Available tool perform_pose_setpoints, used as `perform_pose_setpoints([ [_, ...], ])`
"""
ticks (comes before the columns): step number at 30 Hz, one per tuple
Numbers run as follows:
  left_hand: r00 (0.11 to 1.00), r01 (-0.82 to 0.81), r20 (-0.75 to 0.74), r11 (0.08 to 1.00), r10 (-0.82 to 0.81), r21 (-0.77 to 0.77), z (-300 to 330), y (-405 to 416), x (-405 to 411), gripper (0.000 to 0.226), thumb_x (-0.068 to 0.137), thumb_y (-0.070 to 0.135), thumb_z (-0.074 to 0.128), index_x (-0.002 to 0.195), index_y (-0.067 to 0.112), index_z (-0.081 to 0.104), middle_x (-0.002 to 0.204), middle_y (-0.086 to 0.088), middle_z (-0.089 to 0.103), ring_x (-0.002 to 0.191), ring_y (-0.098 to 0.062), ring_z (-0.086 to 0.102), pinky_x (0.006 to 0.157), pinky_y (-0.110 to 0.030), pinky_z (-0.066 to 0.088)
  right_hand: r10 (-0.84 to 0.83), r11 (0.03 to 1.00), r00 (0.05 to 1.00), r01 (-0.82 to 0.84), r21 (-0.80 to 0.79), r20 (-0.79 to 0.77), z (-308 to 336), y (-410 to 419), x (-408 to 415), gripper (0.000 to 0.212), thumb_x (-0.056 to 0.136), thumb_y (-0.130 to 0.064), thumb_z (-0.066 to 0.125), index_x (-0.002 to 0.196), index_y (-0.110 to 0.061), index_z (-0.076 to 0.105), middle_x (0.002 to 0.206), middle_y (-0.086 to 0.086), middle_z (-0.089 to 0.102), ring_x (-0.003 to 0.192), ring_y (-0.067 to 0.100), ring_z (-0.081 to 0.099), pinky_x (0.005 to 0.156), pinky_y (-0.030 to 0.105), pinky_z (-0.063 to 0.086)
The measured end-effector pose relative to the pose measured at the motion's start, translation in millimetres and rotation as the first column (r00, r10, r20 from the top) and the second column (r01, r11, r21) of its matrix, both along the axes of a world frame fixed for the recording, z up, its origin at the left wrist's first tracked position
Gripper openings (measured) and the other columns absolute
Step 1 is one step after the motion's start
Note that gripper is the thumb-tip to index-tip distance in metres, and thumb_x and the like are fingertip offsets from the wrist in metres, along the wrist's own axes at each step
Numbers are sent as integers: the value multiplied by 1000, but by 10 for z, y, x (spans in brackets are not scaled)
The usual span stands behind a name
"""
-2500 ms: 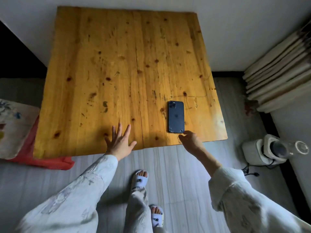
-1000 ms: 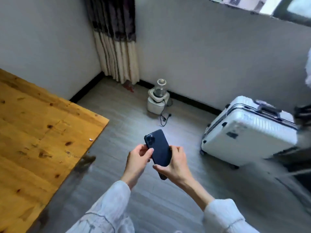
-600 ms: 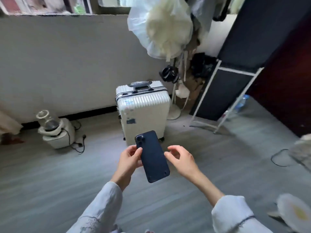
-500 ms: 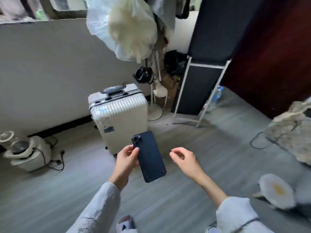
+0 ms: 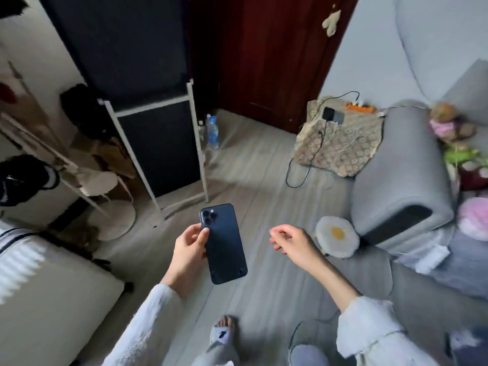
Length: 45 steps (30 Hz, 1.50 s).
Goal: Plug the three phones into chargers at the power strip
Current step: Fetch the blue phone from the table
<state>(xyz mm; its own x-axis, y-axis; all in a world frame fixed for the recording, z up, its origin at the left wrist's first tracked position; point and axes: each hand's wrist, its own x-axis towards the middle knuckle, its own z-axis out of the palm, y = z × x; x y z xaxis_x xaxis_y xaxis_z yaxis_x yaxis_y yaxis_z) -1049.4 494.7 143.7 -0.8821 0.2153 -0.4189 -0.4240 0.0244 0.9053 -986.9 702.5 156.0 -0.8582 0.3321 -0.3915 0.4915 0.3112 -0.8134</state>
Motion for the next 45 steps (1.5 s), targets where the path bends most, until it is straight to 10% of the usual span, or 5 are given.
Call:
perform_pose_setpoints([
  [12, 935, 354, 42, 931, -351, -94, -69, 2164, -1582, 21, 95, 13, 44, 83, 20, 60, 80, -1, 65, 73, -16, 58, 59, -21, 51, -375, 923, 927, 375, -91, 17, -235, 1930, -909, 22, 92, -15, 51, 73, -24, 57, 69, -5, 63, 61, 8, 58, 56, 17, 42],
  [27, 926, 378, 60, 917, -373, -131, -103, 5315, -3140, 20, 95, 13, 44, 110, 5, 55, 91, -12, 63, 82, -26, 58, 68, -32, 49, -475, 876, 880, 474, -91, 11, -112, 4983, -2377, 17, 93, -14, 50, 98, -4, 63, 80, 5, 64, 71, 19, 60, 66, 27, 44],
  [32, 932, 363, 70, 917, -356, -166, -242, 6157, -3768, 19, 95, 11, 45, 108, 4, 57, 87, -12, 62, 80, -27, 57, 70, -34, 48, -476, 871, 878, 478, -112, 47, -303, 5863, -2938, 21, 93, -10, 49, 104, 3, 62, 87, 14, 63, 64, 12, 57, 50, 6, 45],
  [45, 921, 379, 181, 899, -344, -218, -745, 8327, -5625, 19, 95, 11, 45, 109, 5, 56, 94, -15, 61, 85, -29, 55, 82, -46, 48, -460, 874, 856, 484, -52, 236, -626, 7986, -4562, 17, 94, -20, 48, 81, -22, 59, 81, 1, 64, 69, 11, 60, 68, 24, 46],
])
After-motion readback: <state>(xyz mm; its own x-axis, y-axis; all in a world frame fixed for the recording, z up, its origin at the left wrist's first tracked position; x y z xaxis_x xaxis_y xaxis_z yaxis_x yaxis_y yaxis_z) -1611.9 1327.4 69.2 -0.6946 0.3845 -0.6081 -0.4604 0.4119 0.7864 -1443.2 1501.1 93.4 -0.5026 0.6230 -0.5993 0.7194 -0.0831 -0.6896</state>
